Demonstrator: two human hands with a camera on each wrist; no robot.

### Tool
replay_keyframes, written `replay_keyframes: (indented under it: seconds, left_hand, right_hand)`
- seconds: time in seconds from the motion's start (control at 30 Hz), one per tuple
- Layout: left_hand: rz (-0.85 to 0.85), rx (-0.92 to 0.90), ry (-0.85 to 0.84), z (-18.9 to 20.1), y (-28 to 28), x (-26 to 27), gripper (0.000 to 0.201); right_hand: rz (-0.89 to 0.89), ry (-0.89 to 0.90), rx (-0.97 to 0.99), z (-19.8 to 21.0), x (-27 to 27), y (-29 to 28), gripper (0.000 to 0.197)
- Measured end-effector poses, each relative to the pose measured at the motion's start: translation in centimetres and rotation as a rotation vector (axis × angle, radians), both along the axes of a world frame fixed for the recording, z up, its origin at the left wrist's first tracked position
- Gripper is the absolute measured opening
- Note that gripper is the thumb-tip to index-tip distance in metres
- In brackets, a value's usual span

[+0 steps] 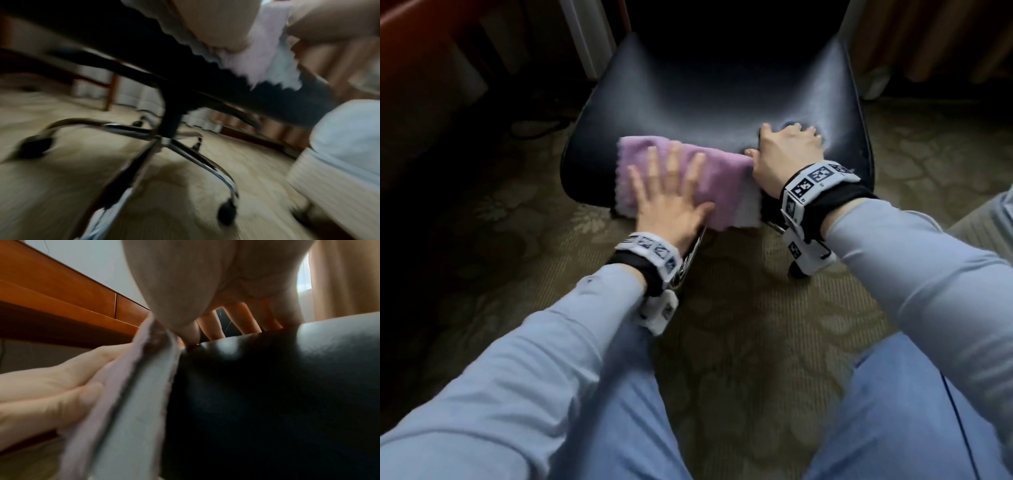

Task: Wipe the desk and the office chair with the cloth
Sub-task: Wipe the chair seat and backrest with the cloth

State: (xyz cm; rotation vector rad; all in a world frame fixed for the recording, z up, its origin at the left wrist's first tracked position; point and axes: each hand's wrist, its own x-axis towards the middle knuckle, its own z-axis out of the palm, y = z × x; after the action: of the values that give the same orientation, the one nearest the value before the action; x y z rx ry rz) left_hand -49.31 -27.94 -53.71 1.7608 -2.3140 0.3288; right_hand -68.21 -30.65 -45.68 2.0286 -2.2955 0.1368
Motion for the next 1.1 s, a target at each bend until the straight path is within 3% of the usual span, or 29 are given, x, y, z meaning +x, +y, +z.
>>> replay_keyframes:
  seconds: [0.07, 0.17, 0.3, 0.47, 0.57, 0.67, 0.8, 0.9, 0.97, 1.1]
  left_hand:
    - [-0.106, -0.033, -0.076, 0.0, 0.7, -3.9, 0.086]
    - [-0.099, -0.102, -0.078, -0.1, 0.8, -5.7, 0.084]
    - [-0.187, -0.162, -0.139, -0.6, -0.4, 1.0, 0.079]
    - [-0.019, -0.141, -0.096, -2.5, -1.7, 11.1, 0.083]
    - [0.036, -0.092, -0.039, -2.1, -2.0, 13.7, 0.088]
    - [-0.027, -0.111, -0.063, -1.0, -2.6, 10.9, 0.083]
    - [-0.307, -0.204, -0.178, 0.0, -1.8, -0.1, 0.079]
    - [-0.332, -0.242, -0.158, 0.7, -0.8, -4.7, 0.083]
    - [-0.360, -0.237, -0.190, 0.7, -1.1, -2.7, 0.081]
    - [-0.292, -0.171, -0.229, 0.7, -2.9, 7.7, 0.080]
  right_hand:
    - [0.002, 0.004, -0.021, -0.3, -0.3, -0.1, 0.047]
    - [0.024, 0.009, -0.035, -0.7, -1.0, -0.4, 0.045]
    - [0.068, -0.031, -0.066, -0.5, -1.9, -0.7, 0.047]
    - [0.071, -0.010, -0.101, -1.4, -2.1, -0.9, 0.048]
    - [0.108, 0.001, -0.111, -1.6, -1.6, -1.0, 0.044]
    - [0.125, 0.027, -0.132, -1.5, -1.5, -0.8, 0.040]
    - [0.153, 0.025, -0.112, -1.1, -1.4, -0.6, 0.039]
    - [0.176, 0.021, -0.108, -0.7, -2.0, -0.3, 0.037]
    - [0.189, 0.031, -0.095, -0.5, -2.4, 0.2, 0.031]
    - [0.180, 0.033, -0.120, -0.4, -2.6, 0.5, 0.028]
